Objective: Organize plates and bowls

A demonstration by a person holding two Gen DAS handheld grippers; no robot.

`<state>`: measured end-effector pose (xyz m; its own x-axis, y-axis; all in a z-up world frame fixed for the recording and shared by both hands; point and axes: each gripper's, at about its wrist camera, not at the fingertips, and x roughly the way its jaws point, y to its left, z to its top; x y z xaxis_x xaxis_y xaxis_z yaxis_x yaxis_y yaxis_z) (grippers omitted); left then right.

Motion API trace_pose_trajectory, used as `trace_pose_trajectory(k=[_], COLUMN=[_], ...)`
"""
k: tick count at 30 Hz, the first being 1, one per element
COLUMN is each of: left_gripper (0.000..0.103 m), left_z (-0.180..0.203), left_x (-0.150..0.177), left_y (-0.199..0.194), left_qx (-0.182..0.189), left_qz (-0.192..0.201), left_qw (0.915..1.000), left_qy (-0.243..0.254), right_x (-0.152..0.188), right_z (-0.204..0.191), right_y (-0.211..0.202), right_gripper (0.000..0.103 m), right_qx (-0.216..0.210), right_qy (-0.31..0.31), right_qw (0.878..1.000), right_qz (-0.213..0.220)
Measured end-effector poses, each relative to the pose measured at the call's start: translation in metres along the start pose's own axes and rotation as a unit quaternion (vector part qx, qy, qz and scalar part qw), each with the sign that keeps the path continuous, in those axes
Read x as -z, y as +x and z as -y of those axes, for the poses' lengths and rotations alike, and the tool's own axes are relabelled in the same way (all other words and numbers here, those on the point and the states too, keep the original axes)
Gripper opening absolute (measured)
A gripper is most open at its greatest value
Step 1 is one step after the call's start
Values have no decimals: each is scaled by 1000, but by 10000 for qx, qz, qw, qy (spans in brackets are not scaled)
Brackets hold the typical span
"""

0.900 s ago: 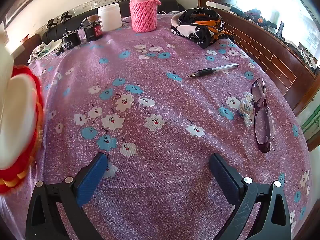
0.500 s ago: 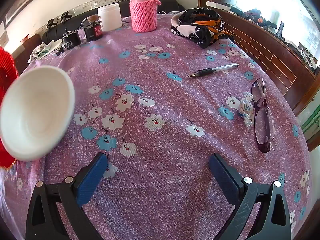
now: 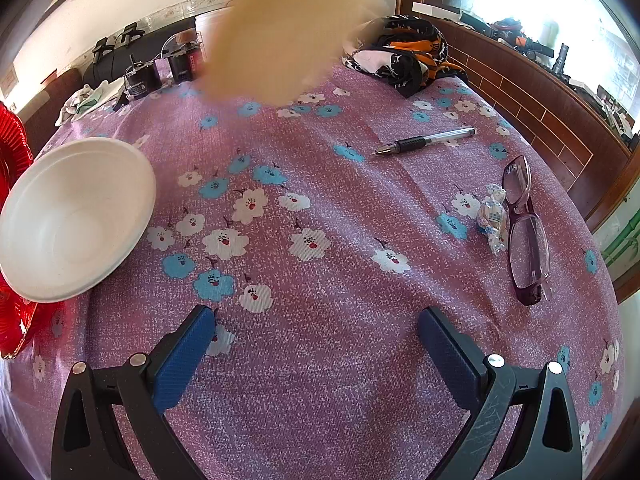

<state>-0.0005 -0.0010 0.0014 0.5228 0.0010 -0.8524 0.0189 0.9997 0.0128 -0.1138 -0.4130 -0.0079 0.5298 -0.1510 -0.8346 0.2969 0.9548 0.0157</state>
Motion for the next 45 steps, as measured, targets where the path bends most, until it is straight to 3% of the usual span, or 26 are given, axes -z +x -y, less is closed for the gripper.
trace_pose_trajectory(k=[45], left_gripper=[103], left_z=[2], left_x=[2], left_y=[1], left_qx=[-14], left_qz=[-3], left_qw=[10000], left_qy=[19], right_x=[0], right_z=[-1], right_y=[0], right_gripper=[102], right_qx=[6], right_qy=[-1], right_qw=[10000], right_qz=[4])
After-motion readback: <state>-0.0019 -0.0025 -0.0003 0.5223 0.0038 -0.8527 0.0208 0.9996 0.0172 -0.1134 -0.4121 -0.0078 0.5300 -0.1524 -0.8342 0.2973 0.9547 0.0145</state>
